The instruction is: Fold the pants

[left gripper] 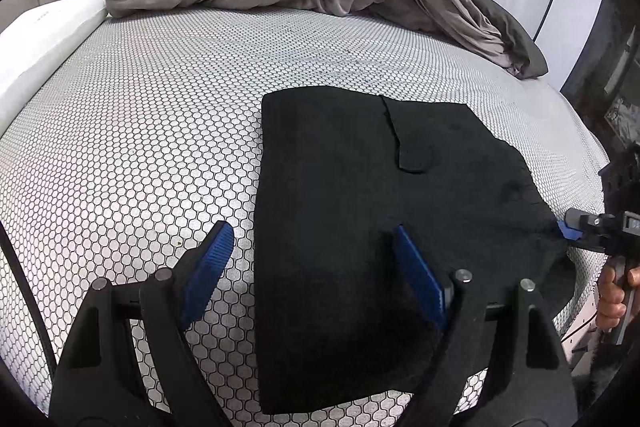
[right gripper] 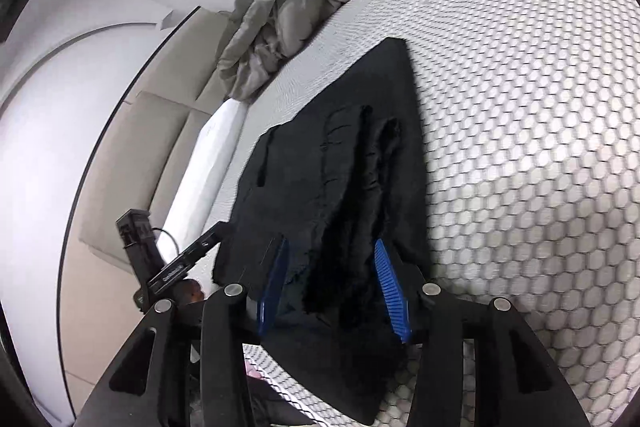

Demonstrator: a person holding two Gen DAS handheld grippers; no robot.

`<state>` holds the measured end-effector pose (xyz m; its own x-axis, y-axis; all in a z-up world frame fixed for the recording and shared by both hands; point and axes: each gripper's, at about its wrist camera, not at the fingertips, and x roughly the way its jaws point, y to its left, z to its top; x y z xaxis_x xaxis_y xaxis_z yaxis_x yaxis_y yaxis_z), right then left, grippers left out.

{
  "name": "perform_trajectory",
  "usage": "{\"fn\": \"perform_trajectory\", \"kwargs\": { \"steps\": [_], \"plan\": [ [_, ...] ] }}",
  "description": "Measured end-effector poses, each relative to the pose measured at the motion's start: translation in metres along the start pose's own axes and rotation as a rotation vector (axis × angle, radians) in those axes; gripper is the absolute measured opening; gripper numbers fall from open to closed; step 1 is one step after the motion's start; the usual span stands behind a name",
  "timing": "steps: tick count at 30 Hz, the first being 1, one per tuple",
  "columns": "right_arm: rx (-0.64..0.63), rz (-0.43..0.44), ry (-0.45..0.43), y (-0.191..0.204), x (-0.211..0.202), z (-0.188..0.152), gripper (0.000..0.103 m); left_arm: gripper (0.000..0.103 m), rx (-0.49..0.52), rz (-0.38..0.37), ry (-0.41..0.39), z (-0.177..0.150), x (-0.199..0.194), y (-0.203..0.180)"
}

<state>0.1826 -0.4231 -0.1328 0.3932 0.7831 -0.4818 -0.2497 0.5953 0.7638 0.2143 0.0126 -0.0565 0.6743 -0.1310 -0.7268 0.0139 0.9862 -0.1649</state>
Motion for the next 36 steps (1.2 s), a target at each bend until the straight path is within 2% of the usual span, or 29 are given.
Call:
{"fn": "perform_trajectory", "kwargs": {
  "steps": [4,6,10,13,16,19,22,24,25,27,29,30,31,33,36],
  "plan": [
    [-0.015,0.083,0.000,0.019,0.006,-0.001,0.050,0.080,0.007,0.000,-0.005,-0.001,-0.001,0.001],
    [-0.037,0.052,0.020,0.023,0.009,0.000,0.055,0.080,0.002,0.002,-0.002,-0.001,-0.001,0.001],
    [-0.059,-0.025,0.078,0.020,0.029,-0.007,0.055,0.080,-0.001,0.006,-0.001,-0.001,-0.001,0.001],
    [-0.141,-0.115,0.063,0.033,0.036,-0.010,0.015,0.080,-0.004,0.008,-0.011,0.000,-0.003,0.004],
    [-0.189,-0.106,0.021,0.054,0.026,-0.013,0.012,0.080,-0.021,0.014,-0.026,0.002,-0.007,0.010],
    [-0.244,-0.060,0.005,0.075,0.004,-0.025,0.012,0.080,-0.047,0.018,-0.032,0.003,-0.010,0.021],
    [-0.252,-0.136,0.048,0.067,0.006,-0.039,0.012,0.080,-0.054,0.031,-0.020,0.001,-0.007,0.027],
    [-0.242,-0.219,0.121,0.049,0.024,-0.045,0.014,0.080,-0.053,0.041,-0.008,-0.001,-0.004,0.028],
    [-0.220,-0.202,0.153,0.038,0.031,-0.046,0.015,0.080,-0.051,0.045,-0.005,-0.002,-0.004,0.028],
    [-0.194,-0.147,0.136,0.034,0.021,-0.043,0.019,0.080,-0.043,0.045,-0.009,-0.002,-0.005,0.026],
    [-0.218,-0.161,0.080,0.043,0.004,-0.040,0.035,0.080,-0.038,0.040,-0.022,-0.001,-0.008,0.023],
    [-0.228,-0.161,0.031,0.047,-0.005,-0.038,0.039,0.080,-0.036,0.035,-0.026,0.000,-0.009,0.022],
    [-0.217,-0.117,0.000,0.049,-0.014,-0.035,0.041,0.080,-0.033,0.029,-0.029,0.000,-0.009,0.019],
    [-0.182,-0.054,0.000,0.047,-0.014,-0.033,0.041,0.080,-0.021,0.025,-0.029,0.000,-0.009,0.013],
    [-0.168,-0.057,0.033,0.044,-0.002,-0.032,0.041,0.080,-0.002,0.024,-0.021,0.000,-0.006,0.006]
  ]
}}
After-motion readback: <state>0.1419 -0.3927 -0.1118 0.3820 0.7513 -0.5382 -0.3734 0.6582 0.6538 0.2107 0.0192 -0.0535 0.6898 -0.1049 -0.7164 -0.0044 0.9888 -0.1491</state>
